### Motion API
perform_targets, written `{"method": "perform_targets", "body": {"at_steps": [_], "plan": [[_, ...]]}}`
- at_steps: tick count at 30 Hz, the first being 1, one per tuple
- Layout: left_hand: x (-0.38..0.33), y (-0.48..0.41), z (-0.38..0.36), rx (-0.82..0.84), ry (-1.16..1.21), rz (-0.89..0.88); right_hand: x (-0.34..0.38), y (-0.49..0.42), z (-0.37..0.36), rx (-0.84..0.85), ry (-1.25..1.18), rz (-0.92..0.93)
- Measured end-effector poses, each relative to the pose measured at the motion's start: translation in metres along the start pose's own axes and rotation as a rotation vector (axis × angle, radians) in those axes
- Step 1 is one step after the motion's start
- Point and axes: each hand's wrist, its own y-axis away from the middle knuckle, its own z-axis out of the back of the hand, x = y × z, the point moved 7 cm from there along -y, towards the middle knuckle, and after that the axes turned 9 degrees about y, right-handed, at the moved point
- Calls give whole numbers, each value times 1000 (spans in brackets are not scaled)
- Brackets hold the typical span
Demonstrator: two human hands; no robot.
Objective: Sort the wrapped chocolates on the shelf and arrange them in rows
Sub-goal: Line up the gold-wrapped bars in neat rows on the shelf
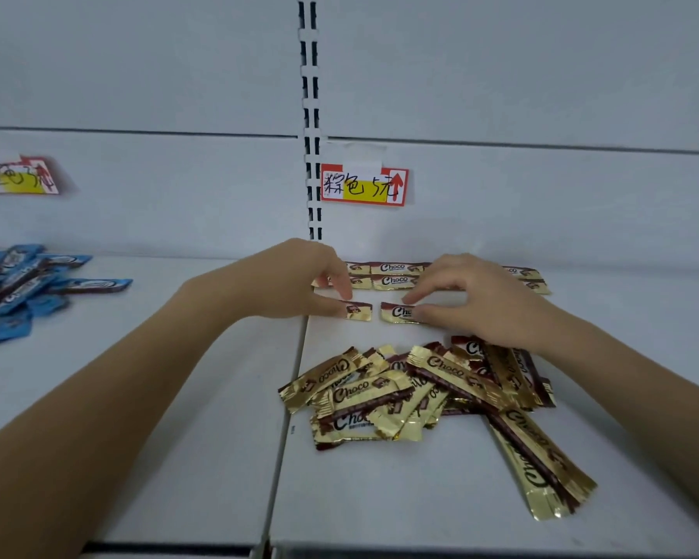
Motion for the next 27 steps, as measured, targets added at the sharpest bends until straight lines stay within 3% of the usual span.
{"method": "perform_targets", "body": {"at_steps": [3, 11, 20, 23, 27], "plan": [[0, -1, -5, 35, -70, 1, 2, -2, -3, 21, 47, 35], [8, -7, -6, -68, -132, 20, 6, -17, -7, -68, 132, 36], [2, -8, -5, -90, -124, 2, 1, -15, 0, -54, 43, 6], [-8, 0, 0, -3, -19, -3, 0, -3, 8, 99, -138, -17], [-21, 19, -10, 326, 102, 125, 7, 16, 4, 454, -153, 12]]}}
